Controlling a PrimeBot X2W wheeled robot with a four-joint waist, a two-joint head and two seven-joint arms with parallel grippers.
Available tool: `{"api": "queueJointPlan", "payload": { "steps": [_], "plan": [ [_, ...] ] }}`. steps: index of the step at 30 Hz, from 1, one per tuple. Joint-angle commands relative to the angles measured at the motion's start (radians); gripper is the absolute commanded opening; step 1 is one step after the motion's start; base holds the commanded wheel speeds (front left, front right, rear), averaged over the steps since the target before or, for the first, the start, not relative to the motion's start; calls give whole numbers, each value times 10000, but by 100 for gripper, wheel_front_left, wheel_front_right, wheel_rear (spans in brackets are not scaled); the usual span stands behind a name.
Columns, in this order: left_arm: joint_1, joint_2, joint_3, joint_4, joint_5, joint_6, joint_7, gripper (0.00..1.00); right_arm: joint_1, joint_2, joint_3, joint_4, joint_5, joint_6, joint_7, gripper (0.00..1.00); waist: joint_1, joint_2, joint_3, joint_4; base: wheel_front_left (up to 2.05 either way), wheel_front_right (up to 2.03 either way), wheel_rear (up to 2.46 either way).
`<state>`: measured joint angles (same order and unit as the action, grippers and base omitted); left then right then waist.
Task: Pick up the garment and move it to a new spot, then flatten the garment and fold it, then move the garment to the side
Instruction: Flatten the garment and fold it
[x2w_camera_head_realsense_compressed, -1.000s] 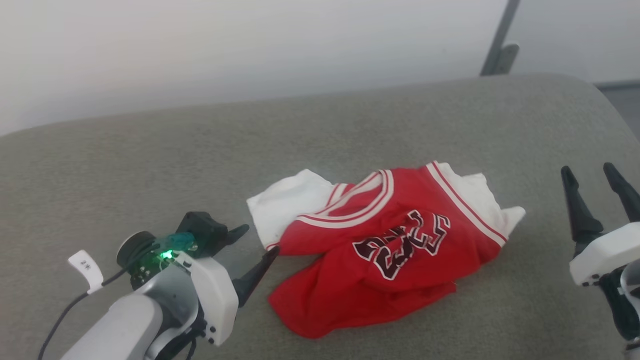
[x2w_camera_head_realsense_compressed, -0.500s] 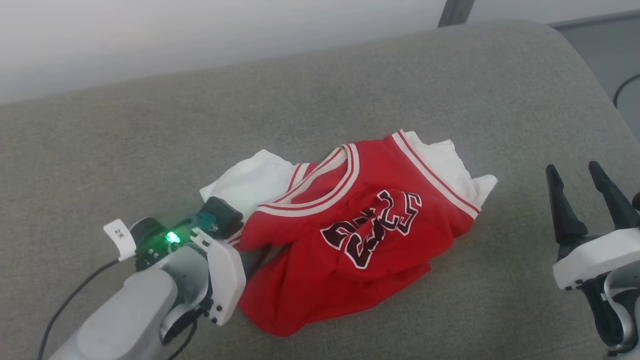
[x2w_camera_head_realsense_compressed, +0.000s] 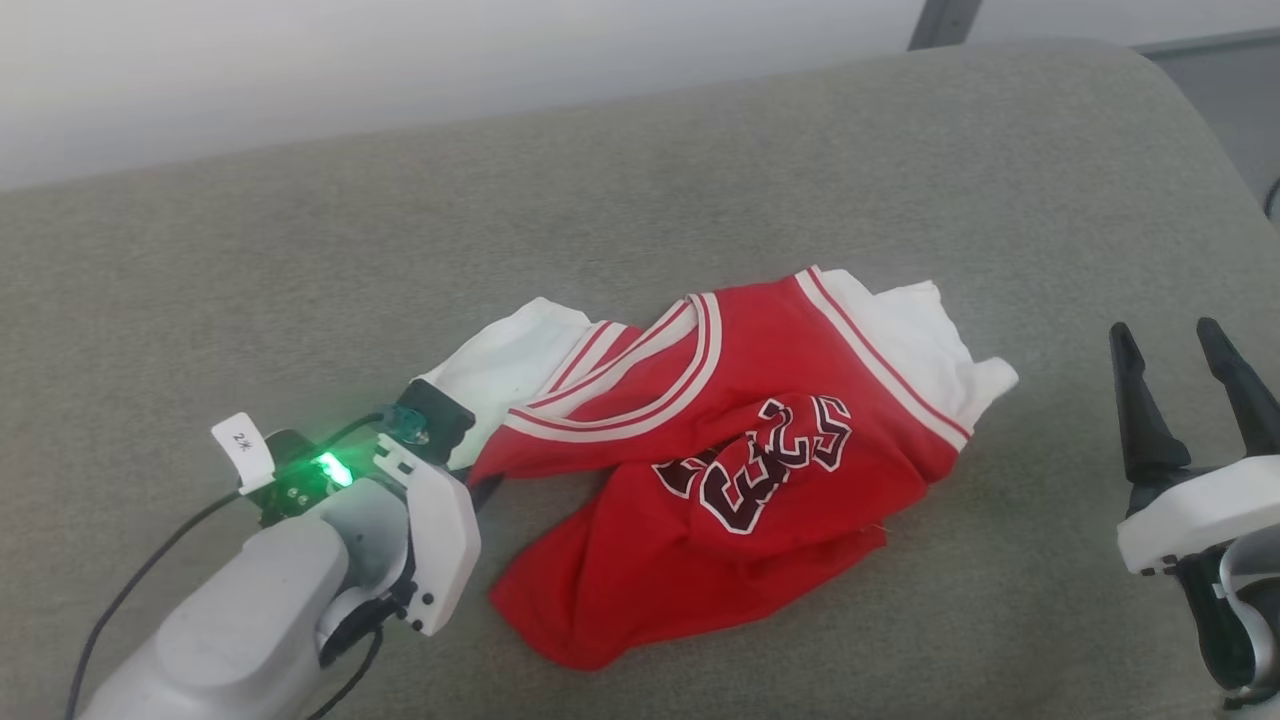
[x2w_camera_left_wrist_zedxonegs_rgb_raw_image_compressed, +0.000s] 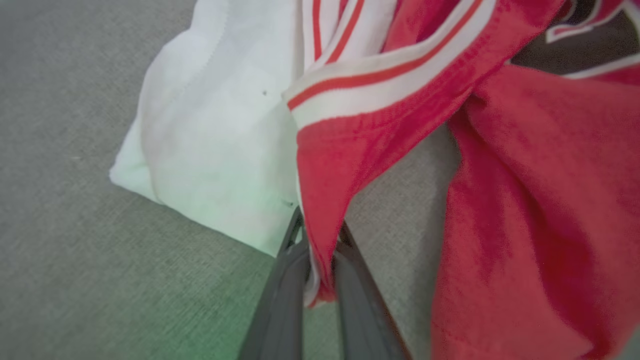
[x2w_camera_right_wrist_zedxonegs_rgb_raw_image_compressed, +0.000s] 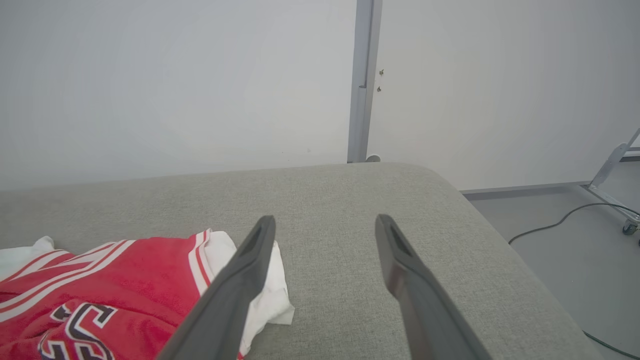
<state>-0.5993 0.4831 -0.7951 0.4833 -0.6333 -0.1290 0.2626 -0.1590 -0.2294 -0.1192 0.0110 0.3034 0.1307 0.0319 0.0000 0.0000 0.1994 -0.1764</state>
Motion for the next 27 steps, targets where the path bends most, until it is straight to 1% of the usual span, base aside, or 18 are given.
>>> {"api": "queueJointPlan", "payload": {
  "steps": [1,4,8,9,12,13,16,20,23,24,25,26,27],
  "plan": [
    [-78,108,-15,-32,-197,1,34,0,54,27,-35,9,-98,0,-60,100,0,0,-47,147,0,0,0],
    [70,350,23,-194,-245,32,152,0,126,35,-80,27,-169,0,-40,100,0,0,-124,337,0,0,0],
    [420,746,161,-639,-406,264,344,0,228,41,-148,-34,-228,0,41,100,0,0,-242,604,0,0,0],
    [634,1001,228,-979,-501,448,504,0,283,39,-170,-64,-256,0,74,100,0,0,-309,731,0,0,0],
    [1043,1424,347,-1577,-658,807,786,0,315,56,-194,-104,-280,0,112,100,0,0,-401,906,0,0,0],
    [1043,1424,347,-1577,-658,807,786,0,315,56,-194,-104,-280,0,112,100,0,0,-401,906,0,0,0],
    [1469,1827,466,-2320,-837,1121,1008,0,380,75,-213,-136,-296,0,144,100,0,0,-472,1061,0,0,0],
    [1953,2145,605,-3046,-1052,1494,1206,0,469,108,-205,-121,-331,0,168,100,0,0,-560,1246,0,0,0],
    [2169,2210,632,-3357,-1155,1651,1273,0,465,121,-137,-63,-372,0,174,100,0,0,-644,1345,0,0,0],
    [2209,2187,661,-3427,-1189,1704,1226,5,461,117,-117,-41,-376,0,180,100,0,0,-675,1371,0,0,0],
    [2261,2170,652,-3469,-1208,1717,1215,22,454,120,-88,-17,-379,0,189,100,0,0,-706,1388,0,0,0],
    [2302,2158,623,-3497,-1201,1723,1192,45,452,121,-65,7,-379,0,194,100,0,0,-745,1403,0,0,0],
    [2319,2127,615,-3540,-1206,1698,1120,82,452,115,-40,19,-381,0,197,100,0,0,-776,1412,0,0,0]
  ]
}}
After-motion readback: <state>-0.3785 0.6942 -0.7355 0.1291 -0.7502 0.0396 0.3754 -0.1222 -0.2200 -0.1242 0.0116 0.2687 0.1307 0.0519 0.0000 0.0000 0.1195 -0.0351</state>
